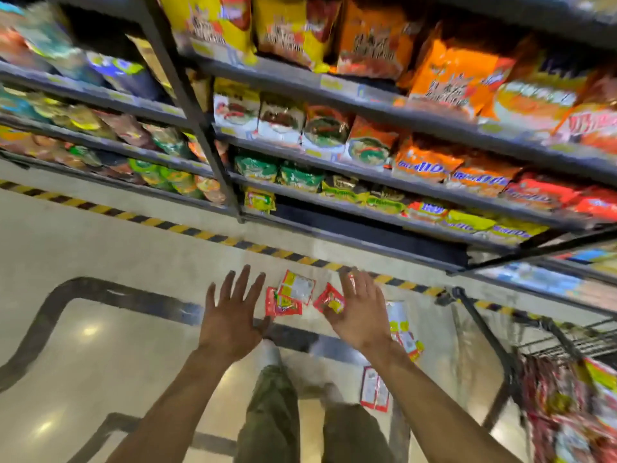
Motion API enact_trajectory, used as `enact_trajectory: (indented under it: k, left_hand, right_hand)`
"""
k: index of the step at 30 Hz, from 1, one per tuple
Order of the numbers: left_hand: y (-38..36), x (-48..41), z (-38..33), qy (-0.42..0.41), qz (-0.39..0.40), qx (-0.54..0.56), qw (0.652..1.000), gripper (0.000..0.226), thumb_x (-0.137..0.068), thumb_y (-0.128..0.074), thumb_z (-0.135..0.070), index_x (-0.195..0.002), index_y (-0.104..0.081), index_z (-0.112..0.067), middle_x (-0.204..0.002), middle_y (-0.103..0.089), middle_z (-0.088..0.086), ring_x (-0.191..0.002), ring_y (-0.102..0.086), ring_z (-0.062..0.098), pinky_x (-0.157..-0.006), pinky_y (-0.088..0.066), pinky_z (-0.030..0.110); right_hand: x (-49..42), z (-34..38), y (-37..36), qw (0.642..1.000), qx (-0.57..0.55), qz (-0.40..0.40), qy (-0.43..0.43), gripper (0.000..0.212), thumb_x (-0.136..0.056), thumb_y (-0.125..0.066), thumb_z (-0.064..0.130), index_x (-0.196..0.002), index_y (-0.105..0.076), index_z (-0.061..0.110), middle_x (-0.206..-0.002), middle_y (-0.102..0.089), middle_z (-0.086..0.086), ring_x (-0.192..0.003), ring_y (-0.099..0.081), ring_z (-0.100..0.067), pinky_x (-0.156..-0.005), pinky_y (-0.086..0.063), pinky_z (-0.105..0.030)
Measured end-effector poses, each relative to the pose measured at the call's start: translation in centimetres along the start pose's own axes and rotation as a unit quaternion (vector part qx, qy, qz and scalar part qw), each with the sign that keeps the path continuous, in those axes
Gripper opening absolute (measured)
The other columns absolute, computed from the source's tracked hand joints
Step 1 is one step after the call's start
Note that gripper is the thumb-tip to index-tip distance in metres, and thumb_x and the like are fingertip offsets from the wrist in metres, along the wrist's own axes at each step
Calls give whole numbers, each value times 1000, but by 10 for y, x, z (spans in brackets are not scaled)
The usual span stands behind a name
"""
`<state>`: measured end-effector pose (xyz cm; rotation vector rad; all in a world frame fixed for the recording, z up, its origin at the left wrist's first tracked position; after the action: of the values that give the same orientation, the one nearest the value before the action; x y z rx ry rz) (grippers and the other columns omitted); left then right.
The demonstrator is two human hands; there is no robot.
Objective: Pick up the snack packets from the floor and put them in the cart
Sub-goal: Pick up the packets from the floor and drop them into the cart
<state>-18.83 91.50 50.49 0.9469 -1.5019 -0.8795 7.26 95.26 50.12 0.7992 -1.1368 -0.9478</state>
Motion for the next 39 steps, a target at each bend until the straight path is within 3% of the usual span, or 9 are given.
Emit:
enact_trajectory:
  k: [2, 3, 5, 9, 15, 22, 27, 31, 39]
  left_hand:
    - [-25, -36, 11, -9, 11, 14, 1000, 86, -89, -24, -74, -164, -21, -31, -173, -14, 4, -157, -23, 33, -121, -23, 61]
    - [-39, -52, 17, -14, 10, 19, 1000, 87, -89, -26, -73, -163, -27, -29, -172, -20, 6, -155, -29, 34, -119, -27, 62]
    - [-78, -82, 25, -25, 30, 21, 999, 87, -87, -31, -70, -159, -39, -24, -167, -32, 11, -149, -39, 38, -113, -35, 64]
    - [-165, -138, 34, -29, 54, 30, 998, 90, -82, -29, -69, -160, -38, -25, -168, -31, 10, -150, -37, 38, -116, -33, 63]
    - [-320, -207, 40, -21, 76, 45, 996, 94, -80, -26, -72, -162, -30, -27, -171, -24, 8, -155, -27, 36, -120, -20, 61]
    - [-494, -288, 53, -16, 115, 43, 992, 95, -88, -63, -62, -165, -19, -29, -173, -15, 6, -158, -17, 33, -125, -14, 56]
    - [-592, -337, 61, -14, 133, 61, 989, 103, -88, -64, -61, -165, -3, -29, -172, -14, 7, -159, -11, 30, -126, -11, 56]
    - [-644, -369, 61, -27, 131, 66, 989, 118, -79, -73, -67, -165, -5, -23, -171, -13, 12, -158, -9, 35, -127, -7, 56]
    - [-680, -390, 53, -60, 59, 64, 994, 127, -71, -78, -72, -163, -12, -14, -157, -34, 25, -147, -31, 45, -123, -13, 67]
  right_hand:
    - [-32, 2, -25, 1000, 7, 11, -1, 87, -92, -41, 70, -161, -30, 18, -169, -27, -14, -157, -19, -39, -125, -24, -57]
    - [-46, 0, -40, 1000, 13, 15, -2, 87, -92, -42, 68, -161, -30, 17, -169, -27, -15, -158, -19, -40, -125, -24, -58]
    - [-76, -6, -74, 1000, 18, 11, 1, 85, -91, -46, 66, -158, -38, 14, -165, -34, -19, -155, -27, -42, -122, -29, -60]
    - [-137, -28, -156, 1000, 10, -1, -4, 77, -91, -53, 66, -146, -55, 12, -149, -55, -20, -138, -51, -43, -111, -45, -58]
    - [-219, -68, -315, 999, 7, 29, 25, 84, -87, -50, 69, -142, -57, 6, -143, -58, -27, -131, -57, -49, -104, -50, -61]
    - [-308, -105, -470, 993, 32, 108, 41, 98, -83, -32, 75, -157, -39, 11, -161, -39, -23, -149, -35, -45, -118, -34, -61]
    - [-369, -132, -564, 983, 42, 170, 56, 93, -91, -57, 67, -161, -26, 15, -165, -31, -17, -152, -28, -39, -121, -30, -54]
    - [-407, -146, -614, 979, 29, 192, 64, 104, -83, -75, 61, -161, -25, 14, -162, -33, -16, -147, -32, -39, -117, -33, -53]
    - [-438, -156, -636, 976, 56, 211, 25, 94, -75, -86, 54, -146, -41, 11, -147, -46, -17, -137, -42, -36, -107, -41, -46]
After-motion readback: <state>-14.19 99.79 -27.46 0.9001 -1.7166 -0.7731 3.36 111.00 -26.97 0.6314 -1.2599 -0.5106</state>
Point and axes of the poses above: each hand's wrist, its own x-axis away from the middle knuckle, its own y-axis out of the back of the hand, z = x × y, the point moved 3 cm from there along -x, towards the middle knuckle
